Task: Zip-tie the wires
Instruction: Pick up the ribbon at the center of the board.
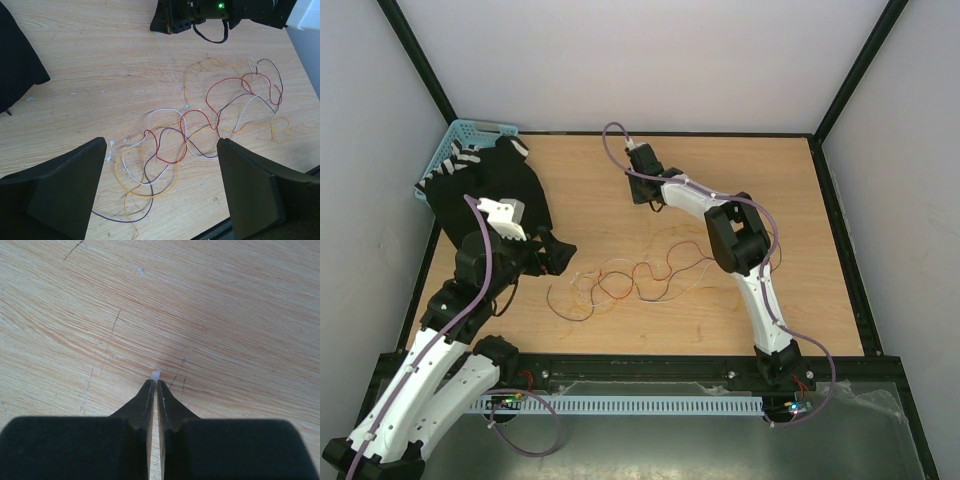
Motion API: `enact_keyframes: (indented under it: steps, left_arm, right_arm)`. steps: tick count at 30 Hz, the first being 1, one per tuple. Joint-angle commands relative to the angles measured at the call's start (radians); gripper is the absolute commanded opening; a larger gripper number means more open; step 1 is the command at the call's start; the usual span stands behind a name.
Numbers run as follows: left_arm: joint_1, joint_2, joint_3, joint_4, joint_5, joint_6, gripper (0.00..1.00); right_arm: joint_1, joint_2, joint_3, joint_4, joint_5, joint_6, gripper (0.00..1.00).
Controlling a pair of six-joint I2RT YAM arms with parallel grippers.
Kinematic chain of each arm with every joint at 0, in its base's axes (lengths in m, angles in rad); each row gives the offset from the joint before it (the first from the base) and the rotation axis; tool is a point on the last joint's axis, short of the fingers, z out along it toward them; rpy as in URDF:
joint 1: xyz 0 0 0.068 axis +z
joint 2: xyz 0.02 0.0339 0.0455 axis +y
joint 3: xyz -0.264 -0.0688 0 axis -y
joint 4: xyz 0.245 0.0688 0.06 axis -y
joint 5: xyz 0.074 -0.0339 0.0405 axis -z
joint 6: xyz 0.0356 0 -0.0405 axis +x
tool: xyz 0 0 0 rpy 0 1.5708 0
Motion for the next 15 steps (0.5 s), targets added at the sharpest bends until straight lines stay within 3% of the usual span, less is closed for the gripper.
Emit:
enact_keyframes:
  steps: [1, 6, 15]
  left_arm:
    - [0.011, -0.005, -0.005, 0.014, 0.016, -0.001, 0.94]
    - [0.023, 0.009, 0.029, 0.015, 0.05, 0.001, 0.94]
    - [0.029, 0.098, 0.086, 0.156, 0.259, 0.088, 0.94]
  right_arm:
    - [0.003, 0.025, 0.029, -0.038, -0.027, -0.006, 0.09]
    - [0.003, -0.049, 0.047, -0.037, -0.047, -0.009, 0.0]
    - [0.002, -0.343, 0.028, -0.037, -0.067, 0.092, 0.0]
